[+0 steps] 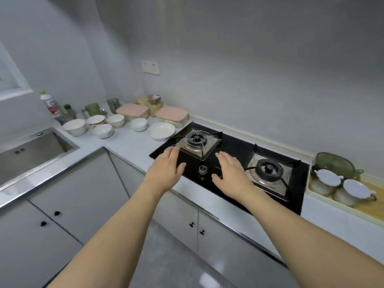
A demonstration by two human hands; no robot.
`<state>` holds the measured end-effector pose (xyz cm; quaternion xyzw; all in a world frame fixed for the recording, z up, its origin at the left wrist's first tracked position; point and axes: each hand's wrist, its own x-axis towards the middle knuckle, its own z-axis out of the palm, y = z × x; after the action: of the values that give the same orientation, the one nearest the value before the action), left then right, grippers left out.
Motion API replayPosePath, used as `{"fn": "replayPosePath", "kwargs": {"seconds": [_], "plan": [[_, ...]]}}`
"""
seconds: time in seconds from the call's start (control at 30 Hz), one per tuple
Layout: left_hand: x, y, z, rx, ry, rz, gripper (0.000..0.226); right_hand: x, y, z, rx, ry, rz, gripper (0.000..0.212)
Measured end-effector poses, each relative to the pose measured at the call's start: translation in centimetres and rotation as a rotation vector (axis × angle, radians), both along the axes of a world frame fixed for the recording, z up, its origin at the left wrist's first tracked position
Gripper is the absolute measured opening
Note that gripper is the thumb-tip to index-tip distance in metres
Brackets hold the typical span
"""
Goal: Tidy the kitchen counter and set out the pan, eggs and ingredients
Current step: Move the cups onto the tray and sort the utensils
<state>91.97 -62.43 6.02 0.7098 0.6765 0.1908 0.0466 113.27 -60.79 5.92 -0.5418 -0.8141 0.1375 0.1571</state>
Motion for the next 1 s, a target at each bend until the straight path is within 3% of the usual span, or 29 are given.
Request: {"fn": "replayPosePath", "kwargs": {"seconds": [0.23, 0.47, 1.0], "plan": [[-17.1, -2.2, -0.4, -0.031, -0.036, 0.132, 0.059, -17.0, 0.5, -0.1, -0.017, 0.014, 0.148, 0.069], [-29.3, -4.0, -0.9, -0.06, -0.022, 0.215, 0.058, -29.2, 0.8, -0.3, 0.014, -0.007, 0.257, 0.066], [-41.1, 1.5, -2.4, -0.04, -0.046, 0.319, 0.056, -41.9, 8.5, -1.6, -0.018, -0.036, 0.337, 0.067]]}}
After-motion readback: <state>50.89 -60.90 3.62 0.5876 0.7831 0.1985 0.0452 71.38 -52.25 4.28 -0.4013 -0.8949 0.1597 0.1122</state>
